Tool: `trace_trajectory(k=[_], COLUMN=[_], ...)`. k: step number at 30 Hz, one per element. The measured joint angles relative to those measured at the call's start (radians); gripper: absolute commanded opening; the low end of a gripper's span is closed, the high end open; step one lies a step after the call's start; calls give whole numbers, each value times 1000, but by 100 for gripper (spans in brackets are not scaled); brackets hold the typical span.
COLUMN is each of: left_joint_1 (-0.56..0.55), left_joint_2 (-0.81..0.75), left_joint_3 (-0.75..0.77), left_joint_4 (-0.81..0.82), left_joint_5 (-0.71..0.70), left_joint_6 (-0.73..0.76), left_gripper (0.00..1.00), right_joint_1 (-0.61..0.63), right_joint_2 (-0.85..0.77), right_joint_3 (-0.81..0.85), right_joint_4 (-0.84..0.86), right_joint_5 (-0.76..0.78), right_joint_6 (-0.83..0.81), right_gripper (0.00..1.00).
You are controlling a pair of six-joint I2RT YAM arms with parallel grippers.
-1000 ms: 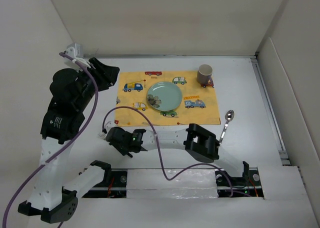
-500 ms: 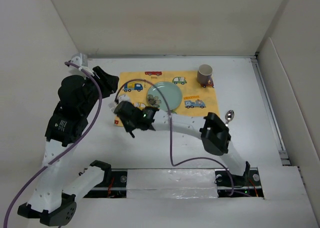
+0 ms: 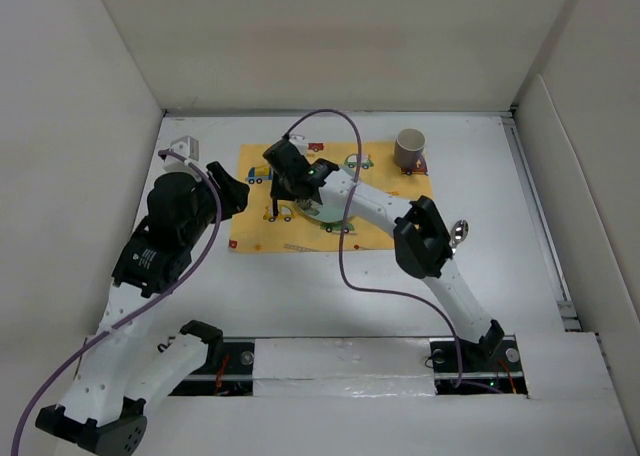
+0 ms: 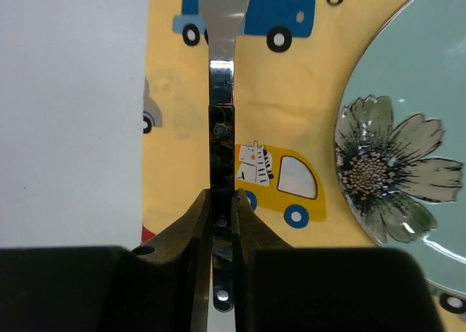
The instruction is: Set the dinner table for one person
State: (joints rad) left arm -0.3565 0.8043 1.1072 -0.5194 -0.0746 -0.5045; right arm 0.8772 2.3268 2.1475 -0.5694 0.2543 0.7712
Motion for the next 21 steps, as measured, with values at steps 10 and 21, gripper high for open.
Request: trace_trajectory(k=[10,21], left_joint_1=[-30,-43], left_joint_2=[-32,-33], left_joint_3=[-71,-86], left_joint_4=[6,14], left_joint_5=[-11,-14], left_joint_6=[-3,-2], left_gripper=[43,43], right_joint_1=[7,6], right_joint_2=[117,136], right_joint_3=[29,29], right_joint_4=[-52,-51], right_joint_5=[-26,-56], right_joint_6=[66,83], right_gripper=[0,37])
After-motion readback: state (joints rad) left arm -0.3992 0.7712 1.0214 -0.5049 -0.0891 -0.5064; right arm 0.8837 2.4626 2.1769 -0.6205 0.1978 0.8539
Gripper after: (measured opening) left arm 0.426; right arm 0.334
